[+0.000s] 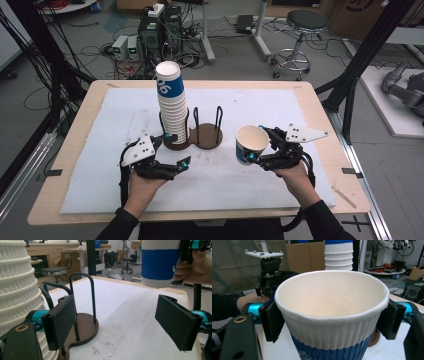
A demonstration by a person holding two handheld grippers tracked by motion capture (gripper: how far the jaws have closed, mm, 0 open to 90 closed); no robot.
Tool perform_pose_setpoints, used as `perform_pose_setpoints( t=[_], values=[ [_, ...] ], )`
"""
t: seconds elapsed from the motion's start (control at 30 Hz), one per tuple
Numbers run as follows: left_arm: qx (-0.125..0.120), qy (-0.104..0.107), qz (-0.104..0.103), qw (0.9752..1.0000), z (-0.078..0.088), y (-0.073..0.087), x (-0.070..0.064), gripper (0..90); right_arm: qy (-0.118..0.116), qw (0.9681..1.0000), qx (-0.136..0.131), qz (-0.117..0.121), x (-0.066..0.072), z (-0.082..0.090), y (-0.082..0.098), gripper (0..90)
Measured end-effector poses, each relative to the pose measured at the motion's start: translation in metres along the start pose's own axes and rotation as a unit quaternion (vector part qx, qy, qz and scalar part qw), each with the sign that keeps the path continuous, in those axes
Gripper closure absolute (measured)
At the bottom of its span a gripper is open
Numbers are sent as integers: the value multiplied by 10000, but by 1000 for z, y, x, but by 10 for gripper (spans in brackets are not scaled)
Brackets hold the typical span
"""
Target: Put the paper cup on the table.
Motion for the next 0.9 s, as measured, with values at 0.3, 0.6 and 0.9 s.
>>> perform_pose_setpoints(
  t=[0.3,0.6,0.9],
  values=[
    [-6,-120,-4,9999,4,-1,0,168,34,10000,12,9,-2,3,-3,219],
    [12,-233,17,9997,6,1,1,167,107,9999,-58,51,-9,12,-8,219],
    [50,-213,74,9997,5,4,3,167,303,9995,8,120,-17,15,-8,219]
  ],
)
Point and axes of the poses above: each handheld gripper's, and its own axes: z roughly backward along the jaws, y roughly out of its underside, x roughly to its left, the point moved 4 cm from there along -z, roughly forward along the jaws, and after that the axes turned 5 degrees about -z, right-handed, at the moved point
